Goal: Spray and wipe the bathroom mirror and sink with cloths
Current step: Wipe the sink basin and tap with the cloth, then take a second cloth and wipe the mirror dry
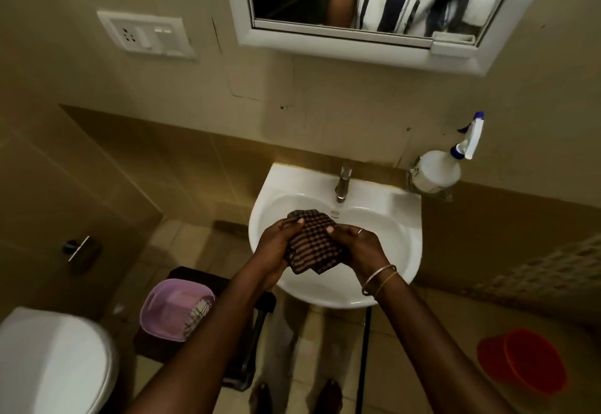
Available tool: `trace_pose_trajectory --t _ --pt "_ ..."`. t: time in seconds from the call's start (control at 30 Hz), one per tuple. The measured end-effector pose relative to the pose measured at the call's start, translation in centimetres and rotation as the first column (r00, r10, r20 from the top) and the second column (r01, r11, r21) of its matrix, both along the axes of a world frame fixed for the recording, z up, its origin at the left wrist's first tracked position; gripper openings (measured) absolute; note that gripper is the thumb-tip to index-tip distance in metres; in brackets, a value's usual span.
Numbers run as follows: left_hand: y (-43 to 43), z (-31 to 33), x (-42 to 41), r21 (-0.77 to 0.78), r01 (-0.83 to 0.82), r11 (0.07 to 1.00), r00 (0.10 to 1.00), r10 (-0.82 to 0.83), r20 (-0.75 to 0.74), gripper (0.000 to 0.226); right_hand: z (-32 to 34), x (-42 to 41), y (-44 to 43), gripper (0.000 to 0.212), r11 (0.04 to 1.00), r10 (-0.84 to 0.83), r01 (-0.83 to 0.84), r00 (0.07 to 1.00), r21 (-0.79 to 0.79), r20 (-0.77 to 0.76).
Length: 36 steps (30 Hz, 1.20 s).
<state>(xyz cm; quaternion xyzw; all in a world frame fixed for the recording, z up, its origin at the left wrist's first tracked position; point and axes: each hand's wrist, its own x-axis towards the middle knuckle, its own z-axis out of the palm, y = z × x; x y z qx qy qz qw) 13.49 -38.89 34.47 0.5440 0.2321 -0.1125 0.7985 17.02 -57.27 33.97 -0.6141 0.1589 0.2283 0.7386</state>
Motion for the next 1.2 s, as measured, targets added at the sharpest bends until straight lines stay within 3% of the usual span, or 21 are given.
trace_pose_trajectory --t 0.23,0.43,0.57,0.77,0.97,1.07,1.2 --pt "2.9 -1.3 -1.1 0.058 -0.052 0.997 0.998 0.053 -0.027 0.035 -1.0 -1.3 2.4 0.034 0.999 -0.028 0.029 0.999 -0.023 0.039" --pt "8.9 -3.5 -3.6 -0.115 -0.194 0.974 0.98 0.189 -0.055 0.044 -3.3 -3.2 8.4 0.035 0.997 -0.068 0.068 0.998 -0.033 -0.001" --pt "14.7 -5.5 -5.9 -0.092 -0.228 0.969 0.973 0.223 -0.057 0.052 -5.2 -5.5 14.5 0.028 0.997 -0.067 0.066 0.997 -0.027 -0.026" --pt "25.6 -8.8 -9.6 0.171 -0.148 0.974 0.977 0.171 -0.13 0.051 -9.6 -9.7 25.3 0.021 0.993 0.028 -0.039 0.995 -0.114 -0.098" --pt "34.5 -15.0 -12.1 0.47 -0.021 0.882 0.956 0.156 -0.249 0.045 -16.1 -14.0 34.0 0.029 0.954 0.168 -0.207 0.968 -0.215 -0.184" --pt "37.9 -20.0 -12.9 0.518 0.078 0.852 0.954 0.088 -0.287 0.045 -19.4 -15.7 36.6 0.031 0.935 0.219 -0.279 0.94 -0.218 -0.262" --pt "38.8 -22.1 -12.1 0.558 0.202 0.805 0.936 0.009 -0.352 0.04 -23.9 -16.0 39.9 0.024 0.91 0.252 -0.341 0.906 -0.234 -0.341"
